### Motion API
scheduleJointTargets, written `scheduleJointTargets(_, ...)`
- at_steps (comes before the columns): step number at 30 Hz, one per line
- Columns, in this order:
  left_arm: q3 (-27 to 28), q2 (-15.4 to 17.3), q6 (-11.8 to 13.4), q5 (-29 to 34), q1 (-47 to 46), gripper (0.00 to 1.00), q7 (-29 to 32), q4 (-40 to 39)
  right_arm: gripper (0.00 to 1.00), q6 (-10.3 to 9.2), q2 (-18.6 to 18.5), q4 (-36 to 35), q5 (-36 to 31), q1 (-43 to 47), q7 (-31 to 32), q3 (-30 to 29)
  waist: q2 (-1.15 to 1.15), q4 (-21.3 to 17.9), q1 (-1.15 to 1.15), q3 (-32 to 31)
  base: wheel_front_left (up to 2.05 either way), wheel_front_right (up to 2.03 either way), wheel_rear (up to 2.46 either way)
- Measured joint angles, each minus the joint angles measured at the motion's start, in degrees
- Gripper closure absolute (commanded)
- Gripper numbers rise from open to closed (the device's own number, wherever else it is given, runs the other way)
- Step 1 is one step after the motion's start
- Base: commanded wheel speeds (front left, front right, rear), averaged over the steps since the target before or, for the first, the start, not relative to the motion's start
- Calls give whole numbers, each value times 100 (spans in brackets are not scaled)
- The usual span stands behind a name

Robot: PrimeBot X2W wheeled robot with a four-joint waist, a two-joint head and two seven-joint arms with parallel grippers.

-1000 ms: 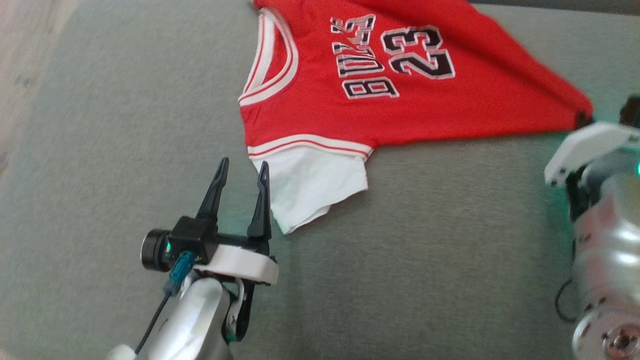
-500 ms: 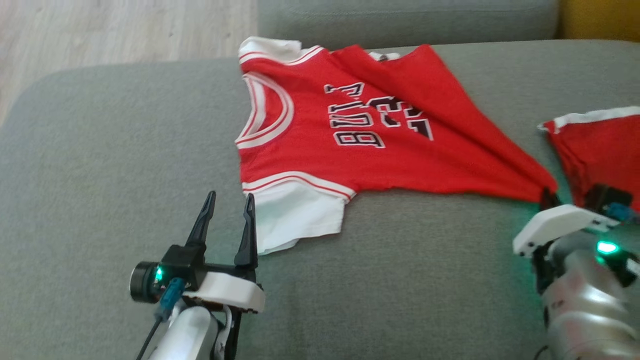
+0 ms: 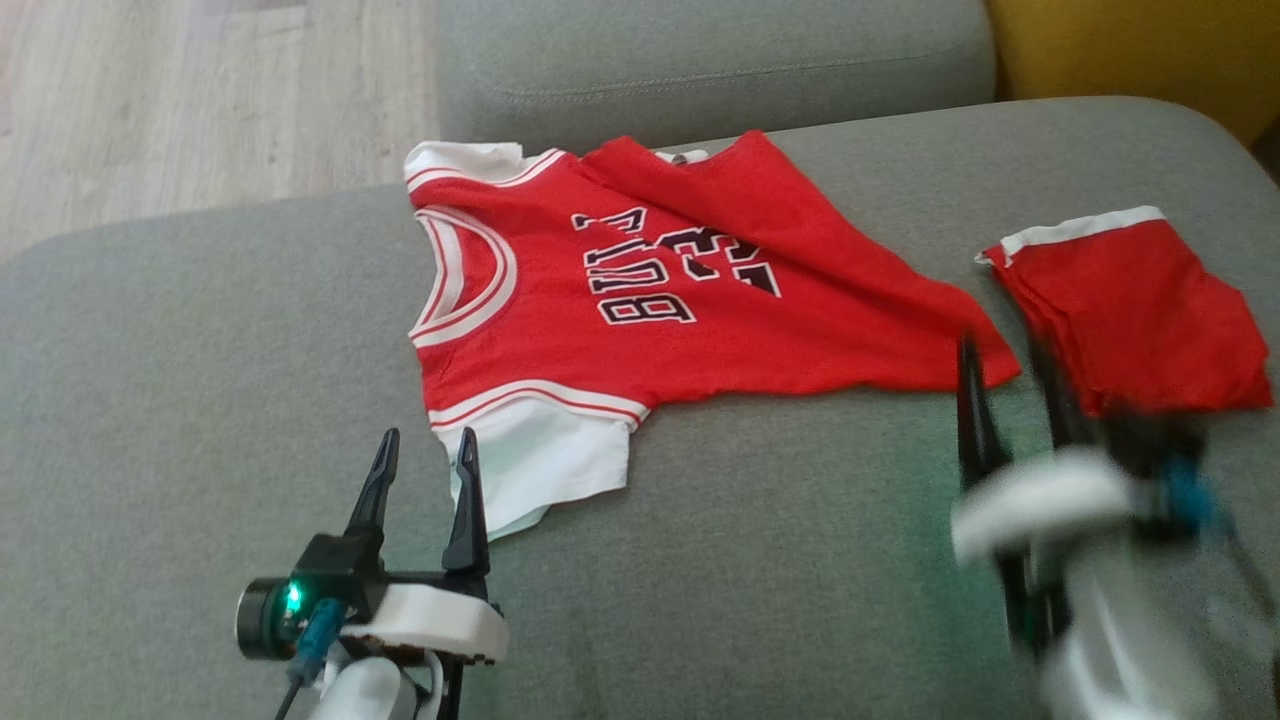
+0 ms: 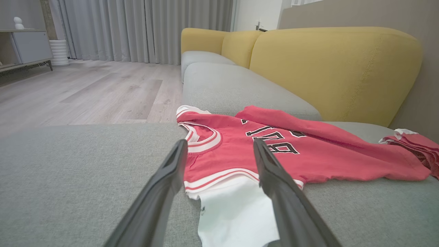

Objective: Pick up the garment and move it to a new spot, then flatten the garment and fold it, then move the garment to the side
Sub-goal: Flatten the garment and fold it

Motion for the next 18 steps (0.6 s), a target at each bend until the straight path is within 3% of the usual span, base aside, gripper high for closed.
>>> scheduleJointTargets(5,4,-8,2,-24,57,0,0,-35,0,0,2,-1328,-34,1653,0,69,0,-44,-1,-50,0,0,0)
scheduleJointTargets(10,-5,-20,48,-32,64,0,0,-27,0,0,18,-1924,7,1756,0,46,0,-8,0,-55,0,0,0)
scheduleJointTargets(18,-109,-38,16,-32,64,0,88,149,0,0,21,-2094,-37,1762,0,59,0,42,1,39,0,0,0)
